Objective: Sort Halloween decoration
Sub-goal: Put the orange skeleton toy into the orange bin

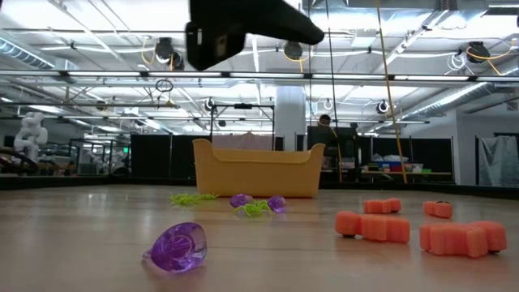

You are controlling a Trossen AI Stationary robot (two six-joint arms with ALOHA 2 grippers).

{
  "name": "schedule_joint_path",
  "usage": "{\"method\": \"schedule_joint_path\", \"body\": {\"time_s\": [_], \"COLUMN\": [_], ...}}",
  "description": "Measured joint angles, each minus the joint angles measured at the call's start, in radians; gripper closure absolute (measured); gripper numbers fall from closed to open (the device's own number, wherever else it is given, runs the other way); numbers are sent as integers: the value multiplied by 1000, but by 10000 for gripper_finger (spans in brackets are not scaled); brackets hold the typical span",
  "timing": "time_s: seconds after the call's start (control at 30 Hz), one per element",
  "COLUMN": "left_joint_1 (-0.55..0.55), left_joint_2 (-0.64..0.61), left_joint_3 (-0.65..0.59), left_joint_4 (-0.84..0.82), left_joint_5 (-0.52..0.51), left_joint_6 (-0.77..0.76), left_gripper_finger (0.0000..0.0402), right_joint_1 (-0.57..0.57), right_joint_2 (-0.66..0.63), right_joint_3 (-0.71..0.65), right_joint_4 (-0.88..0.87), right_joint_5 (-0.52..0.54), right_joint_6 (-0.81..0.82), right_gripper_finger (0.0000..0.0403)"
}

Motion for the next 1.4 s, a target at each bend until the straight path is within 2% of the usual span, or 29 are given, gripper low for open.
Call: {"method": "schedule_joint_path", "body": {"time_s": [0.13, 0.3, 0.4, 0.6, 0.97, 1.2, 1.4], "left_joint_1": [30, 75, 86, 102, 67, 65, 66], "left_joint_2": [0, 0, 0, 35, 174, 230, 230], "left_joint_3": [0, 0, 0, 1, 1, 1, 1], "left_joint_4": [2, 56, 64, 55, 137, 162, 150], "left_joint_5": [3, 108, 110, 100, 106, 107, 70], "left_joint_6": [172, 321, 387, 434, 448, 447, 454], "left_gripper_finger": [233, 233, 234, 232, 184, 182, 182], "right_joint_1": [-4, -4, -4, -4, -5, -5, -5], "right_joint_2": [0, 0, 0, 0, 1, 0, 0], "right_joint_3": [0, 0, 0, 0, 0, 0, 0], "right_joint_4": [6, 7, 6, 4, -20, -25, -26], "right_joint_5": [0, 0, 0, 4, 6, 7, 9], "right_joint_6": [42, 62, 65, 66, 64, 51, 19], "right_gripper_finger": [261, 261, 261, 261, 261, 261, 261]}}
